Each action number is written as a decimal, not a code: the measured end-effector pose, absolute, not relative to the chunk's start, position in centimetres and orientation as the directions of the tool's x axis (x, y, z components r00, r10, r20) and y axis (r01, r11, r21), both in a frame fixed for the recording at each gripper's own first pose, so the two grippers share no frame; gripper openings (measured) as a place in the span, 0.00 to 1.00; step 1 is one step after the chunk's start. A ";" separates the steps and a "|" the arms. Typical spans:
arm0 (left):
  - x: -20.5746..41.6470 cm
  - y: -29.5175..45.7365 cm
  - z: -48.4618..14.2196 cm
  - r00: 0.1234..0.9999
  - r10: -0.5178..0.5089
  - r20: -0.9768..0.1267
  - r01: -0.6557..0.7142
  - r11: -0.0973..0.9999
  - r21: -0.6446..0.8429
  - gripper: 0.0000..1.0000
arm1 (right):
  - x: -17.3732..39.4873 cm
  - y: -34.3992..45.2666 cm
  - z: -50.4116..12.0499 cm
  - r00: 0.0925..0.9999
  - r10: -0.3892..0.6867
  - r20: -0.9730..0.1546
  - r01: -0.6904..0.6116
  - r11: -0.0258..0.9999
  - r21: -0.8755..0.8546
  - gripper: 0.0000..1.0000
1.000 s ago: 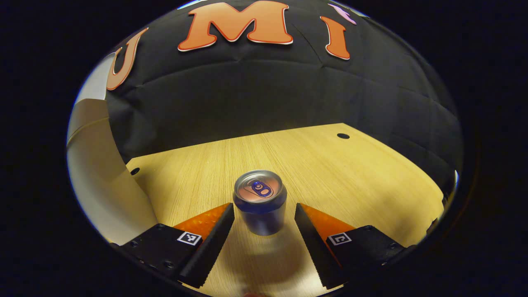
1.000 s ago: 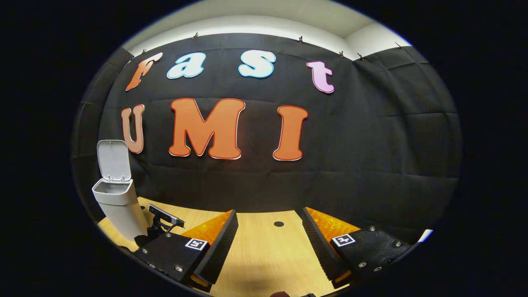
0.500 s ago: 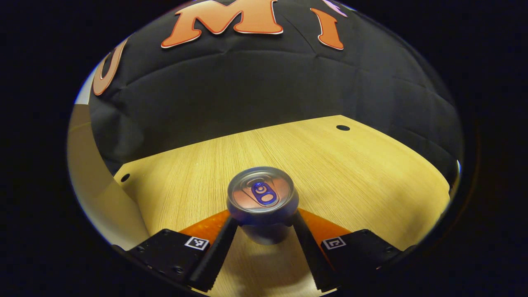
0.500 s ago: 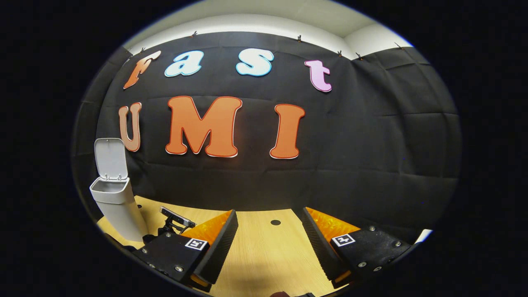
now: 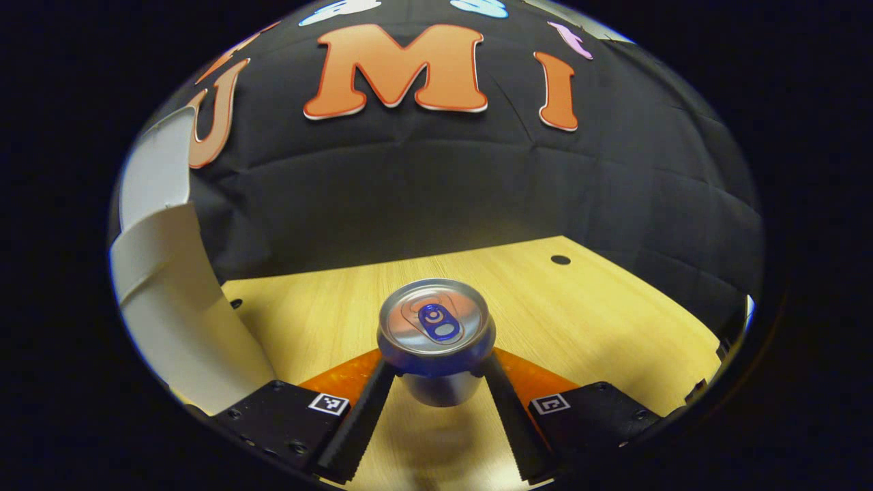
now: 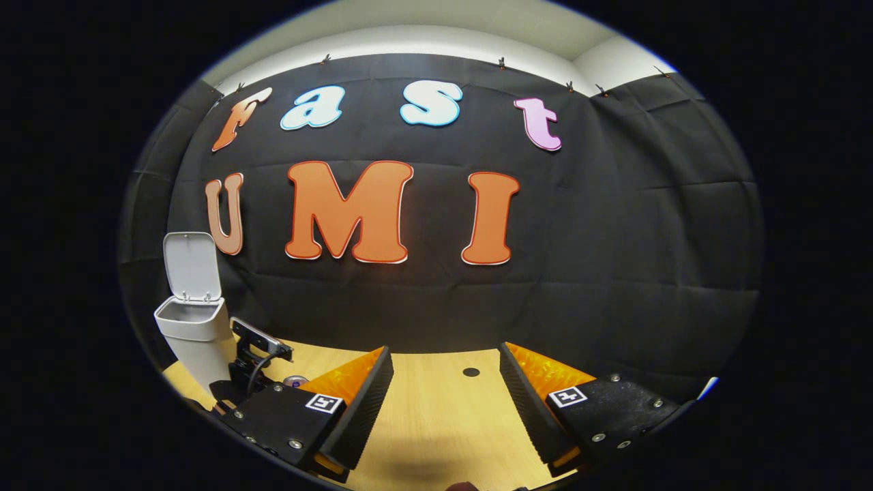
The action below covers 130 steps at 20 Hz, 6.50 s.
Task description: Press the lid of the desktop garbage bin to open it, pick up the crumpled paper on the desktop and throw it into the bin, then pick up the pop can on the desktop and drop it into the bin, and finally close the garbage bin lid.
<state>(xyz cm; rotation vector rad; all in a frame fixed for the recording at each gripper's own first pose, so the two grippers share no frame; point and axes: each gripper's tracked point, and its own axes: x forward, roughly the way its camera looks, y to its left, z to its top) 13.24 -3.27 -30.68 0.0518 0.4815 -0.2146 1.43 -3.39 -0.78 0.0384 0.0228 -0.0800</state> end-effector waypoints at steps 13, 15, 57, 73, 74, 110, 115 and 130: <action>9.4 1.7 -16.1 0.950 -0.112 -0.290 0.117 0.993 0.001 0.81 | 4.7 -0.5 -1.3 0.999 0.034 0.006 -0.034 0.998 0.060 0.93; 9.2 3.3 -13.5 0.964 -0.082 -0.254 0.085 0.996 0.001 0.81 | 5.1 -0.2 -1.4 0.999 0.045 0.004 -0.045 0.997 0.064 0.93; 16.3 30.8 -9.9 0.935 0.317 -0.158 -0.324 0.946 -0.023 0.90 | 4.4 1.3 -2.3 0.999 0.022 -0.048 -0.019 0.998 0.059 0.93; 24.2 37.0 5.0 0.918 0.396 -0.003 -0.396 0.917 -0.034 0.89 | 4.2 1.6 -2.0 0.999 0.030 -0.036 -0.028 0.997 0.067 0.94; 25.2 37.6 4.2 0.916 0.400 -0.033 -0.401 0.916 -0.035 0.90 | 4.2 1.5 -2.0 0.999 0.028 -0.037 -0.026 0.997 0.066 0.94; 13.1 27.1 -16.7 0.785 0.281 -0.552 -0.320 0.947 0.027 0.95 | 4.2 3.0 -3.6 0.987 0.146 -0.063 -0.142 0.988 0.063 0.93; 13.4 26.9 -15.9 0.805 0.279 -0.524 -0.331 0.944 -0.005 0.94 | 3.8 2.7 -3.0 0.988 0.149 -0.041 -0.146 0.987 0.071 0.93; 9.4 11.6 -4.9 0.980 0.141 -0.138 -0.146 0.989 -0.027 0.95 | 3.0 2.2 -0.2 0.989 0.145 0.024 -0.146 0.986 0.076 0.93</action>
